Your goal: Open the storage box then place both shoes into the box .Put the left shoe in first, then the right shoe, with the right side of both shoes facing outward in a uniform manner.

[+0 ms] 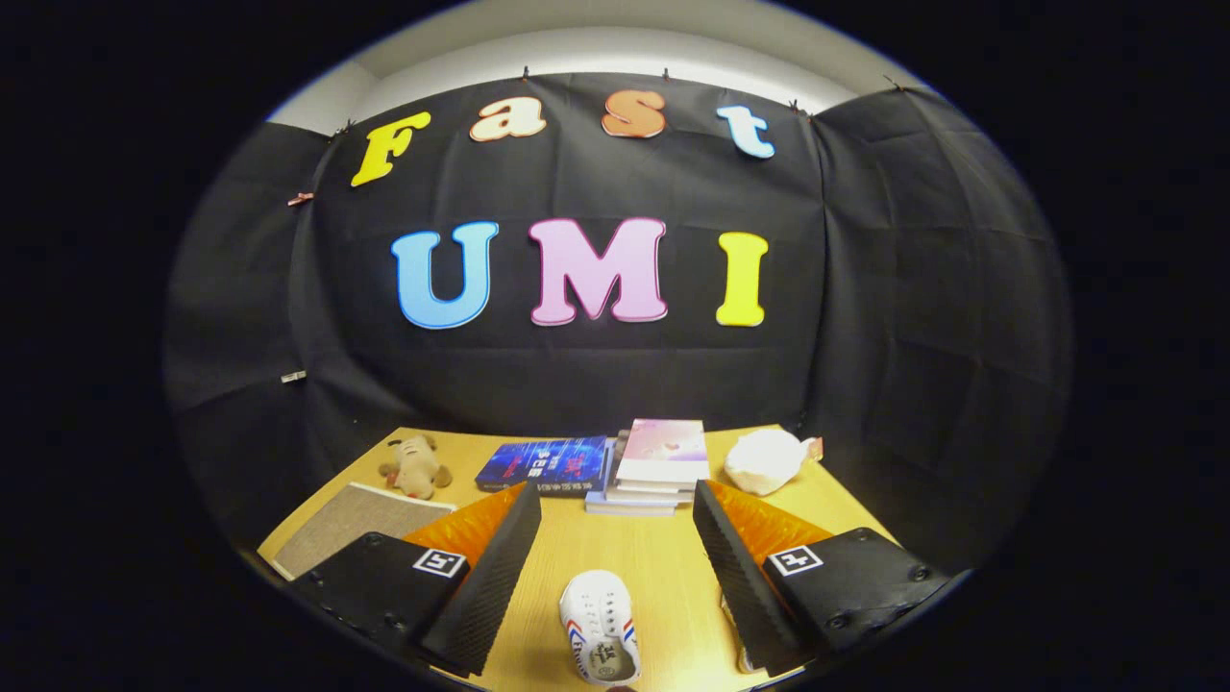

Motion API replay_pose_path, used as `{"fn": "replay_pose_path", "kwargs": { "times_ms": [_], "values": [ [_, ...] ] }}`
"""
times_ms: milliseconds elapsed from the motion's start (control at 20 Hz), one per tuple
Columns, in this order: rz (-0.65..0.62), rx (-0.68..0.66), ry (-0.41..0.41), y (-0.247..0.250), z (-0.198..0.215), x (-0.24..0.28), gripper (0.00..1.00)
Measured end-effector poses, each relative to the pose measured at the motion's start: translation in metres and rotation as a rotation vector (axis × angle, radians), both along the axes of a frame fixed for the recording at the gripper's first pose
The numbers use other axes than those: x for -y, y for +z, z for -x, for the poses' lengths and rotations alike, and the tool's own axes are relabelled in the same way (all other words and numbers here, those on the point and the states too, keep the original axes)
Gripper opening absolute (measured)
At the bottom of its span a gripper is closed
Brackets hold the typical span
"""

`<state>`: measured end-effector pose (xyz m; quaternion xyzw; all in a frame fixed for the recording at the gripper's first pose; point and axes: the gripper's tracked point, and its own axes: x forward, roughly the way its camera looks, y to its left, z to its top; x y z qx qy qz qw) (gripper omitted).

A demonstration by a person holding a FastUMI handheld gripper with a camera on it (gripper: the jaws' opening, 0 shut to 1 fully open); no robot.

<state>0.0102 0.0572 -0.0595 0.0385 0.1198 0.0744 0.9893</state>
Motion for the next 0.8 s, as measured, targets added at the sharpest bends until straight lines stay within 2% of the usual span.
{"fn": "replay_pose_path", "kwargs": {
  "times_ms": [150,350,550,650,800],
  "values": [
    [-0.095,-0.112,0.075,-0.025,-0.003,-0.010,0.98],
    [-0.263,-0.302,0.287,-0.062,0.005,-0.046,0.98],
    [-0.441,-0.554,0.474,-0.103,0.040,-0.084,0.98],
    [-0.479,-0.690,0.553,-0.125,0.059,-0.101,0.98],
    [-0.525,-0.809,0.688,-0.137,0.083,-0.130,0.98]
  ]
}}
